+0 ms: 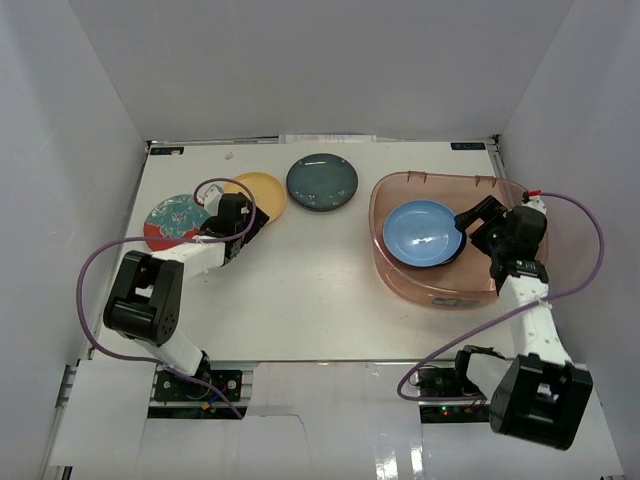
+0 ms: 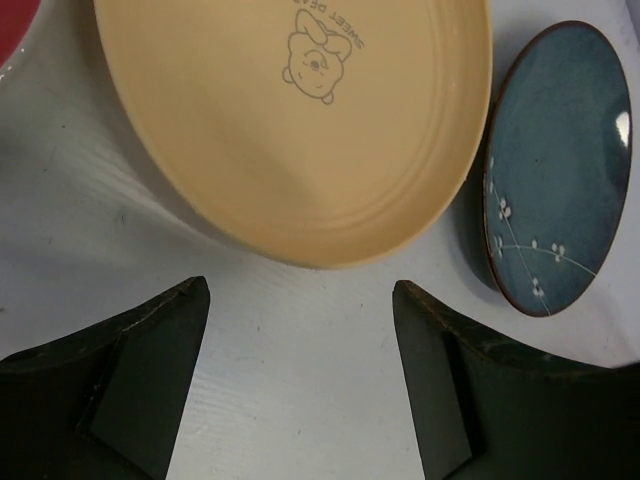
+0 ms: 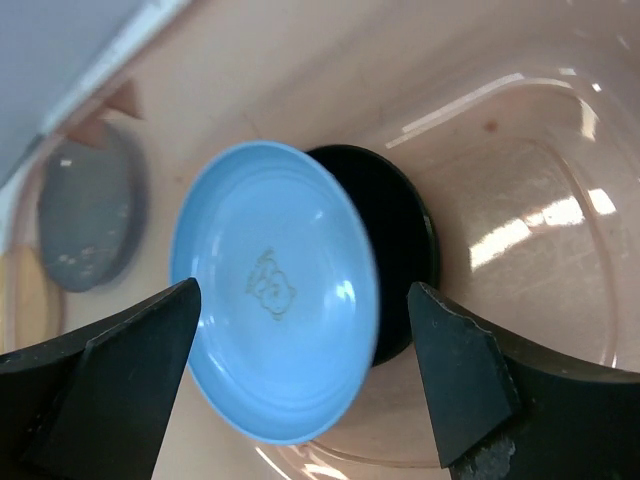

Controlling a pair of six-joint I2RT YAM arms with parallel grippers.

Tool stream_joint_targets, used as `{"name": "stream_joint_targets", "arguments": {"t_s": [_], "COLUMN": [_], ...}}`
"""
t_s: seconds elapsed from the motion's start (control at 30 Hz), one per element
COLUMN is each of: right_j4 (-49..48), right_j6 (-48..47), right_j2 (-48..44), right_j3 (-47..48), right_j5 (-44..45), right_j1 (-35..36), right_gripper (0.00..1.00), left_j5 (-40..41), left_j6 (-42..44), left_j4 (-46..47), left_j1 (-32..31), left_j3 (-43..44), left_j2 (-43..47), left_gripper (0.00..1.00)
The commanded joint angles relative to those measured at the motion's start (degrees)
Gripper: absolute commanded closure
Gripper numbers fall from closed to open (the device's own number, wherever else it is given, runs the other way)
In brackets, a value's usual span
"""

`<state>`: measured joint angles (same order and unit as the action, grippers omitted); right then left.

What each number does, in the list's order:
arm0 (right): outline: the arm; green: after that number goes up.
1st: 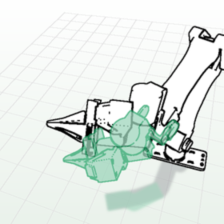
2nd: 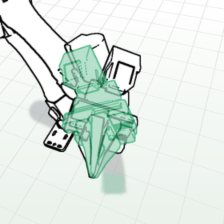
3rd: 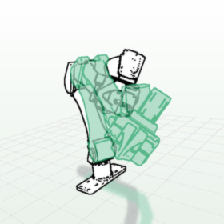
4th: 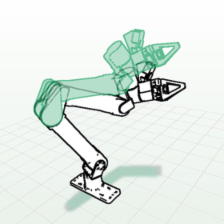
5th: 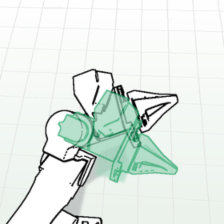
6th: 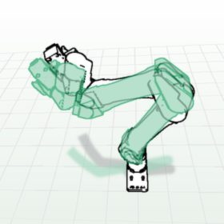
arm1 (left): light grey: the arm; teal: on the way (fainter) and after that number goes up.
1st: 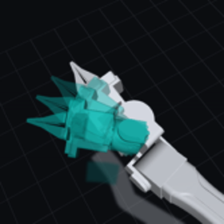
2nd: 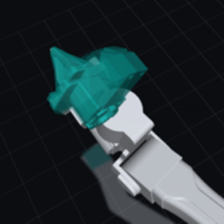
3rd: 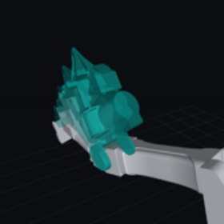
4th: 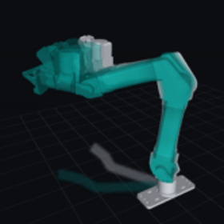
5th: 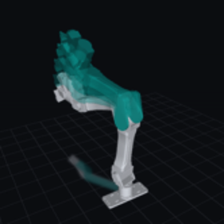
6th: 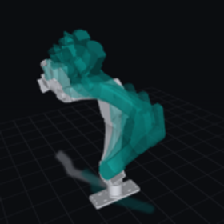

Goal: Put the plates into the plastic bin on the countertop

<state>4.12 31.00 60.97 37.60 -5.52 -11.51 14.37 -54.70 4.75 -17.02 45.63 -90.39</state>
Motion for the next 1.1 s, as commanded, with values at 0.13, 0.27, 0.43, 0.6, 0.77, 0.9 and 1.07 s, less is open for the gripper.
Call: {"name": "stream_joint_targets", "arguments": {"t_s": [0.13,0.27,0.43,0.6,0.77,0.9,1.07], "right_j4": [-1.75,0.62,3.00,2.99,5.36,7.65,8.89], "right_j6": [0.55,-0.50,-0.42,0.37,0.81,0.02,-1.21], "right_j2": [-16.05,-22.29,-29.15,-28.72,-29.67,-30.12,-28.02], "right_j3": [-4.82,-8.15,-10.88,-10.45,-6.76,-1.76,1.06], "right_j5": [-9.41,-13.29,-15.13,-16.62,-18.74,-22.06,-26.81], "right_j1": [1.05,3.06,3.42,3.60,4.30,4.65,6.75], "right_gripper": [0.13,0.16,0.17,0.18,0.18,0.16,0.15], "left_j5": [-0.40,0.39,1.88,6.10,9.27,11.46,9.46], "left_j6": [0.21,0.99,3.63,6.00,8.11,10.31,12.59], "left_j4": [0.52,0.17,-1.15,-4.66,-8.44,-10.80,-12.05], "left_j1": [1.11,1.11,1.19,1.11,1.11,1.11,1.11], "left_j3": [5.43,8.33,8.69,7.02,2.89,0.87,0.17], "left_j2": [-6.90,-11.20,-11.04,-7.18,-0.32,5.12,17.75], "left_gripper": [0.18,0.20,0.48,0.75,1.00,1.00,1.00]}}
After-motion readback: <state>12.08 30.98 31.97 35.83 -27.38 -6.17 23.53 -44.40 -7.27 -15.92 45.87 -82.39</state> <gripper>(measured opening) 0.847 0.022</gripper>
